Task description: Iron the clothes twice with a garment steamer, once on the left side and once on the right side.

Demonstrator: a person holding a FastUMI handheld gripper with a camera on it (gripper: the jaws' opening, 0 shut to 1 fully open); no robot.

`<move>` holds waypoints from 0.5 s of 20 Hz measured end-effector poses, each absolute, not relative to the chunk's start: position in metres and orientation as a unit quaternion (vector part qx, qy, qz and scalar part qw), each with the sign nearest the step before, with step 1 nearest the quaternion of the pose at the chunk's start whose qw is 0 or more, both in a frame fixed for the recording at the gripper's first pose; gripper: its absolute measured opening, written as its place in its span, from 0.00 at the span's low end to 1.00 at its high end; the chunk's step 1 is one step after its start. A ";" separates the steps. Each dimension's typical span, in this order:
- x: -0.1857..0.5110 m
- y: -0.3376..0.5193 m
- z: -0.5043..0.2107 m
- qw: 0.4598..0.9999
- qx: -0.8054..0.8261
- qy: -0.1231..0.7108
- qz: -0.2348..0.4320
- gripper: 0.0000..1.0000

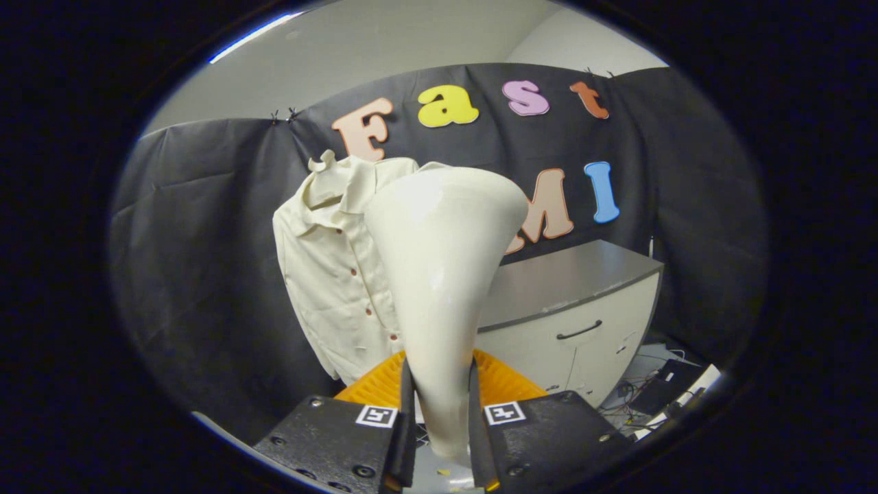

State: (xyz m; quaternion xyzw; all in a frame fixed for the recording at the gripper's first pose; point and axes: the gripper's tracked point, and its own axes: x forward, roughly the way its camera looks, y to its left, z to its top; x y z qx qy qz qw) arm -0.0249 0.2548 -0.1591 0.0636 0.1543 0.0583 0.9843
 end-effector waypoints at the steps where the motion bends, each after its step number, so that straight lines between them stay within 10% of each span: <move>1: -0.029 0.243 -0.155 0.985 0.061 0.149 0.057 0.32; 10: -0.046 0.171 -0.141 0.987 0.066 0.124 0.077 0.32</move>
